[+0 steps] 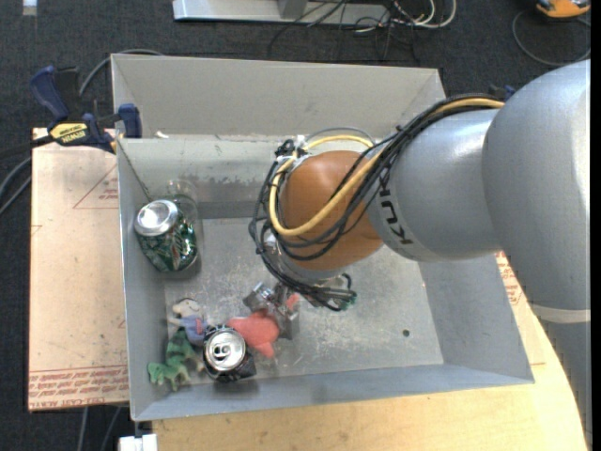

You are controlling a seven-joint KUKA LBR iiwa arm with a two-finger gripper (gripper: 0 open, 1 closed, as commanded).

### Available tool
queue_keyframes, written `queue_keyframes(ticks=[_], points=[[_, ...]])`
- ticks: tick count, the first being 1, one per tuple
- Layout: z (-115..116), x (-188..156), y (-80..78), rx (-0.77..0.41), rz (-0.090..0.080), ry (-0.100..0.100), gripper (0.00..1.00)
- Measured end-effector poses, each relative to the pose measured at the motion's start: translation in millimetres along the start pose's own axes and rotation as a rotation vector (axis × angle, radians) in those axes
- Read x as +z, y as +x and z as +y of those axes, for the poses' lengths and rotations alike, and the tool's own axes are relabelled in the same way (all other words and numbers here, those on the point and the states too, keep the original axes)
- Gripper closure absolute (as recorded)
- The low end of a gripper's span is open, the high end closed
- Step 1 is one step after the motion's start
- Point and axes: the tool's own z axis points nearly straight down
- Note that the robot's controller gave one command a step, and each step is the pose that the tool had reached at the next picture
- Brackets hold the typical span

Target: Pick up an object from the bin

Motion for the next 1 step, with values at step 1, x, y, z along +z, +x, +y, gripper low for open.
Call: queue_keyframes(ticks=[1], points=[[0.0,0.0,0.0,0.0,0.0,0.0,1.0]])
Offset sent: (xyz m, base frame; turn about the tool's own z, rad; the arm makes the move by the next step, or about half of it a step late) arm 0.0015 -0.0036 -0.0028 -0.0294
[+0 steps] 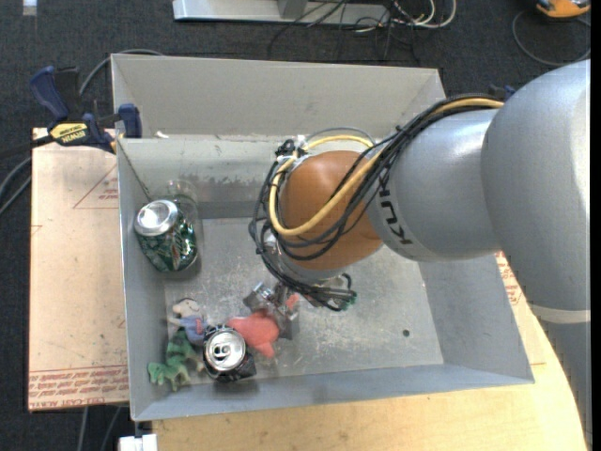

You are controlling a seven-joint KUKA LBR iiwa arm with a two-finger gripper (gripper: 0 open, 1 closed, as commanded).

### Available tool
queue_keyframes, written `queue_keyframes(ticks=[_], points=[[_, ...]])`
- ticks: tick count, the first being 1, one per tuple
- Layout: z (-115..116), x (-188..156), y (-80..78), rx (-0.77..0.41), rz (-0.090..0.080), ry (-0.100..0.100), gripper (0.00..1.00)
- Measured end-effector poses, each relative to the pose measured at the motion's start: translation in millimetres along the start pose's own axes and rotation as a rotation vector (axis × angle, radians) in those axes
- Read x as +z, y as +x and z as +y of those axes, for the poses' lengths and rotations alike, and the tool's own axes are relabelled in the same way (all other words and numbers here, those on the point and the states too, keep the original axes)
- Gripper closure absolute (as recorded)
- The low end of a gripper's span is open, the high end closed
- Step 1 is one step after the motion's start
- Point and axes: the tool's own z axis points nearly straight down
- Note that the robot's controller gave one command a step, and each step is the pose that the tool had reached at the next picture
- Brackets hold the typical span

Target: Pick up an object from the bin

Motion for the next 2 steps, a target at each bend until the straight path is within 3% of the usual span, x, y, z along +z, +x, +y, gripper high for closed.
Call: queue_keyframes(ticks=[2], points=[[5.7,2.7,-2.5,-0.021,-0.003,0.0,1.0]])
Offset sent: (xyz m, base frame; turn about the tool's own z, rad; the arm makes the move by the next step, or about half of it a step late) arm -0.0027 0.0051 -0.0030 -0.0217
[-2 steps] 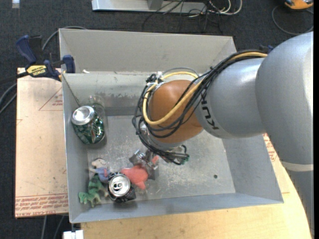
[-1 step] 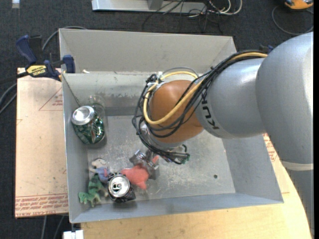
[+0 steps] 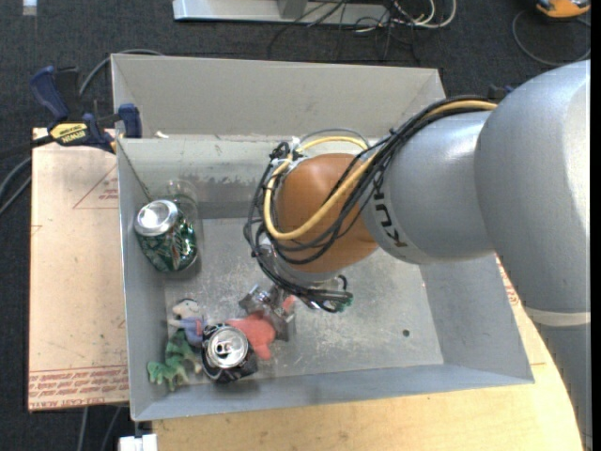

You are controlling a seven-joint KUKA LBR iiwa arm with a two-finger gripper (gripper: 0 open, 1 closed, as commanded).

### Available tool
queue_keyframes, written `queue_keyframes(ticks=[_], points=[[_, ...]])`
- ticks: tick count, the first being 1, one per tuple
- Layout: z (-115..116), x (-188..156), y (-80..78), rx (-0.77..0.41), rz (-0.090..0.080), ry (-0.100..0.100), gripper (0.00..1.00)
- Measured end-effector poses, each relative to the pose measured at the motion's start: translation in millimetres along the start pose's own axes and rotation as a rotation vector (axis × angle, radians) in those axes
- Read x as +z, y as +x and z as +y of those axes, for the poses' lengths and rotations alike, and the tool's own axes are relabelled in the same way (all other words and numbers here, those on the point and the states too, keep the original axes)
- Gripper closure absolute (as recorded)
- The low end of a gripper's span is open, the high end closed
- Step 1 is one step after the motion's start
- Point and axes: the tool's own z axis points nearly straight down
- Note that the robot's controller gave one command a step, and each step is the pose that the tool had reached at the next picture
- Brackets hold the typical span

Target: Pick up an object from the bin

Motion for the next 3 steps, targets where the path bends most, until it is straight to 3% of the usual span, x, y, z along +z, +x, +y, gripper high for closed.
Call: queue_keyframes(ticks=[1,2,3], points=[[-6,0,-3.6,-0.115,-0.001,-0.001,1.0],[-19,0,-9.9,-0.149,-0.001,0.0,1.0],[4,0,-4.8,-0.369,-0.003,-0.001,1.0]])
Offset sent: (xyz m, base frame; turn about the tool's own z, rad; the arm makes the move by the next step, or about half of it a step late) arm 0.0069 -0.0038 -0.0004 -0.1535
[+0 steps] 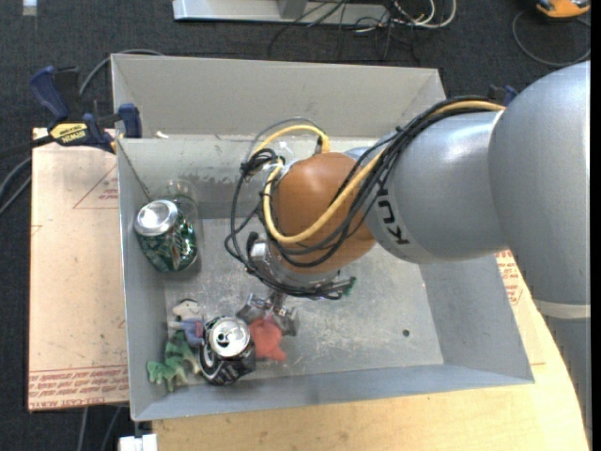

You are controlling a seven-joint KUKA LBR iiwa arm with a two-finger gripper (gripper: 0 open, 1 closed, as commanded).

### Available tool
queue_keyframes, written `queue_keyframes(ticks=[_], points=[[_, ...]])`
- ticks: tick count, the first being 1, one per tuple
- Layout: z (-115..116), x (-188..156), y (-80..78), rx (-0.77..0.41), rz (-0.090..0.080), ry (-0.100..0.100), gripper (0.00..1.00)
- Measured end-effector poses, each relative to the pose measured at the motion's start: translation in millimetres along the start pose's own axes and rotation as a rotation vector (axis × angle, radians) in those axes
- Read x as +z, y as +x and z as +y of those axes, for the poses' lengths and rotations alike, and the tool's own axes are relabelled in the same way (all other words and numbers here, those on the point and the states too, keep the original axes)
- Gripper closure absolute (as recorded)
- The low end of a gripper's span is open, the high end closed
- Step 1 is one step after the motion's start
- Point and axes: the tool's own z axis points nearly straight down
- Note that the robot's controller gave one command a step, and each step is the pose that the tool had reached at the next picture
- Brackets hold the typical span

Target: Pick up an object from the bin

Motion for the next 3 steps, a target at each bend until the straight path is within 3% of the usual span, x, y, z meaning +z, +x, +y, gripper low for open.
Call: queue_keyframes(ticks=[1,2,3], points=[[-7,0,8.6,-0.064,-0.001,0.0,1.0],[9,0,2.7,-0.04,-0.002,-0.001,1.0],[4,-2,12.5,-0.084,-0.002,-0.001,1.0]])
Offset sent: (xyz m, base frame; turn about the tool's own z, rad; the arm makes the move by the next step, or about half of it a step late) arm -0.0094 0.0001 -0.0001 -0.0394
